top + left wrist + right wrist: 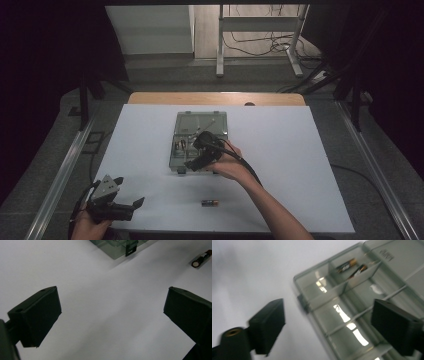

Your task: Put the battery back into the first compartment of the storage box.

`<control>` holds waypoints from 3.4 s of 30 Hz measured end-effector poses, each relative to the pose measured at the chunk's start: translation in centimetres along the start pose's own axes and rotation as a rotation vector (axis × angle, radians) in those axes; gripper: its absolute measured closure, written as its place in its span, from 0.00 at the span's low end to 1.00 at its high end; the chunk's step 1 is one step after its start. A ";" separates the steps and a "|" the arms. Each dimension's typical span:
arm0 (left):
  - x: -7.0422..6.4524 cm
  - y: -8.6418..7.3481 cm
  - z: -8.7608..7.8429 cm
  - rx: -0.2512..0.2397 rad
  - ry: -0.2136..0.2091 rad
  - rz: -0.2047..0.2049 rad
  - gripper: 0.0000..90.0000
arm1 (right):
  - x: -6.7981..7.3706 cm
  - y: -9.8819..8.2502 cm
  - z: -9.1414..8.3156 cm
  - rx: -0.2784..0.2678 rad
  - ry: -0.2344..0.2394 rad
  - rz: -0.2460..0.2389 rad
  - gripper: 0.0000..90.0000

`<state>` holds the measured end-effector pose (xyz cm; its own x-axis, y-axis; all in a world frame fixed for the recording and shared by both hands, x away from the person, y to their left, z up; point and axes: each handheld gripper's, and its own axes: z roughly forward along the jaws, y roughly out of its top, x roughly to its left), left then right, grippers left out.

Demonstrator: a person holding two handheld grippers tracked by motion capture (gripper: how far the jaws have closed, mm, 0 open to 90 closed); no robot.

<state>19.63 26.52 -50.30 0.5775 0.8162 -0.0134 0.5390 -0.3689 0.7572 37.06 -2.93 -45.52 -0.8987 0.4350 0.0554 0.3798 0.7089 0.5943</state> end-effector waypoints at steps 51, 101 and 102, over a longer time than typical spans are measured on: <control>-0.1 0.0 0.0 0.000 0.002 0.008 0.02 | 5.7 -9.6 -0.2 0.223 0.076 -0.203 0.85; -0.1 0.1 0.1 0.007 0.003 0.007 0.02 | 1.2 -5.8 -2.2 -0.017 0.019 0.026 0.85; -0.1 0.1 0.1 0.007 0.003 0.009 0.02 | 1.1 -5.7 -2.2 -0.019 0.017 0.029 0.85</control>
<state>19.67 26.36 -50.32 0.5806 0.8142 -0.0049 0.5382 -0.3793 0.7526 33.44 -7.73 -47.07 -0.8912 0.4454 0.0861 0.4014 0.6858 0.6071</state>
